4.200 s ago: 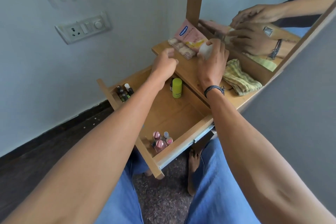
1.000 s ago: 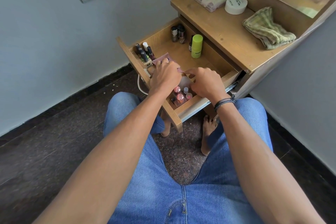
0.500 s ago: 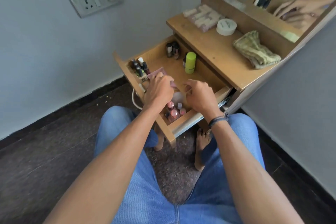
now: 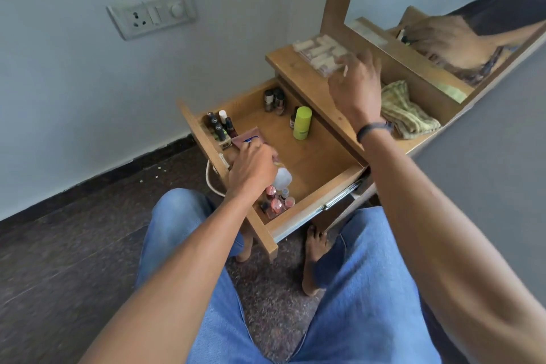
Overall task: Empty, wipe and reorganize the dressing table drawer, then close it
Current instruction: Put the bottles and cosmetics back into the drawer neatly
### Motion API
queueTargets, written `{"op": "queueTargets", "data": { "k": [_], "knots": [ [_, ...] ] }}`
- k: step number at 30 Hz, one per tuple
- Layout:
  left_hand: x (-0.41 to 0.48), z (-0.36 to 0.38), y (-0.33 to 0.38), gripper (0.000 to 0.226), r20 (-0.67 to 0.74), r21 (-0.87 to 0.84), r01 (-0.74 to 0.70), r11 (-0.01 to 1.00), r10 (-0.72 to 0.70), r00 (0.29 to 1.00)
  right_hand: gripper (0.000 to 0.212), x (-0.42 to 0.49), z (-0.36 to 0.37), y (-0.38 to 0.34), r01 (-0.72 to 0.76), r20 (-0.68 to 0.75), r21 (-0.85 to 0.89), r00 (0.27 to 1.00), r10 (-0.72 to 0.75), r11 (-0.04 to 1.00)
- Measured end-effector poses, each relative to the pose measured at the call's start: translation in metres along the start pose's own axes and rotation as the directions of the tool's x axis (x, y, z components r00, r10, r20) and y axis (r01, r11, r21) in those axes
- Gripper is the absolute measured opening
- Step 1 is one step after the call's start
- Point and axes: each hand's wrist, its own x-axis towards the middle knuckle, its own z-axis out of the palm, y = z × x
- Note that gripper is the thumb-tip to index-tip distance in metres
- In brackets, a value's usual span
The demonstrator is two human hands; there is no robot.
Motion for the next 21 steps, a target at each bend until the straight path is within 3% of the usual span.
{"op": "queueTargets", "data": {
  "k": [6,10,15,21],
  "knots": [
    [-0.004,0.004,-0.002,0.034,-0.022,-0.028,0.002,1.0,-0.003,1.0,0.068,0.059,0.004,0.015,0.005,0.179,-0.218,0.983,0.035,0.976],
    [-0.003,0.005,-0.003,0.037,-0.046,-0.059,0.001,0.998,-0.004,0.999,0.081,0.078,0.011,0.016,0.025,0.26,-0.276,0.964,0.049,0.961],
    [-0.002,0.006,-0.006,0.041,-0.026,-0.071,0.015,0.997,-0.017,1.0,0.078,0.094,0.025,0.016,-0.003,0.408,-0.282,0.905,0.123,0.959],
    [-0.001,0.005,-0.006,0.035,-0.013,-0.029,-0.023,0.999,0.023,1.0,0.087,0.098,0.034,0.015,-0.023,0.439,-0.293,0.885,0.156,0.956]
  ]
}}
